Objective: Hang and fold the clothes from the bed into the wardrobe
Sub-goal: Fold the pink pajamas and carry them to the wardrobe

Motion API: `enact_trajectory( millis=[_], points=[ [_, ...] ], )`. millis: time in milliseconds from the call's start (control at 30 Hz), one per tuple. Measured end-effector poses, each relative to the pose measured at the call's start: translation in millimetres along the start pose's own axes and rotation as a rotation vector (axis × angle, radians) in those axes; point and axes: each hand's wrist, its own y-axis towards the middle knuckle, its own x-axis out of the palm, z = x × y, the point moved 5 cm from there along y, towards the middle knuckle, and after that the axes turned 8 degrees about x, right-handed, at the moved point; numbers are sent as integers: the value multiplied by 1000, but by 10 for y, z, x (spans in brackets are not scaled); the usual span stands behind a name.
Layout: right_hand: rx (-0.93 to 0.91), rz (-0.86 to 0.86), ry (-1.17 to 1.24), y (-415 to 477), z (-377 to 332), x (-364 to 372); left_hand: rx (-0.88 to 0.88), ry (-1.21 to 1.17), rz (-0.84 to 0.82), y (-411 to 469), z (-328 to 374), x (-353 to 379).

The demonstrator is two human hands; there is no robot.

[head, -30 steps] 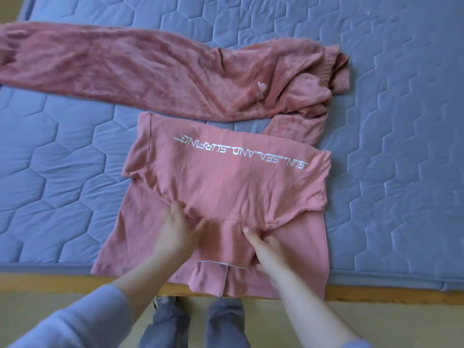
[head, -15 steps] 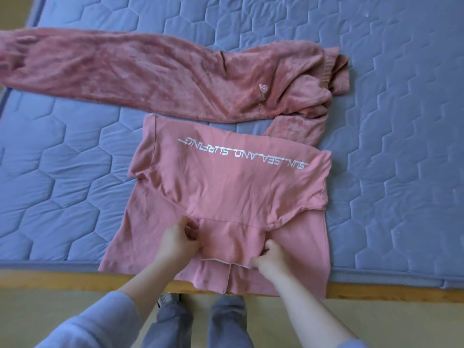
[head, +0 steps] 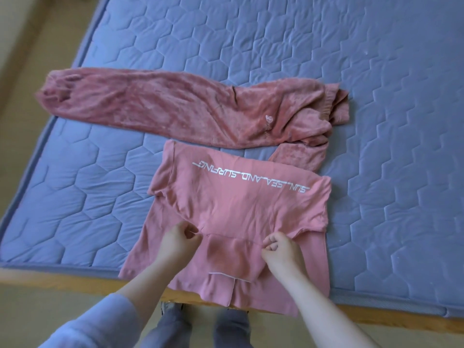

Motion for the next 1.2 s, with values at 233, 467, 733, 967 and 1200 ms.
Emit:
enact_trajectory(
  millis=[233, 467, 733, 967, 1200],
  points=[
    [-129, -17, -50, 81, -723, 231, -118, -62, 225, 456, -254, -531],
    [-322, -39, -132, 287, -1850, 677, -232, -41, 130, 856, -909, -939],
    [-677, 32, -550, 518, -3061, 1039, -239, -79, -136, 798, -1256, -873],
    [-596, -32, -946, 955, -3428, 1299, -247, -173, -139, 798, -1332, -819],
    [-553, -58, -899, 1054, -3453, 1345, -215, -146, -220, 740, -1286, -704]
  ],
)
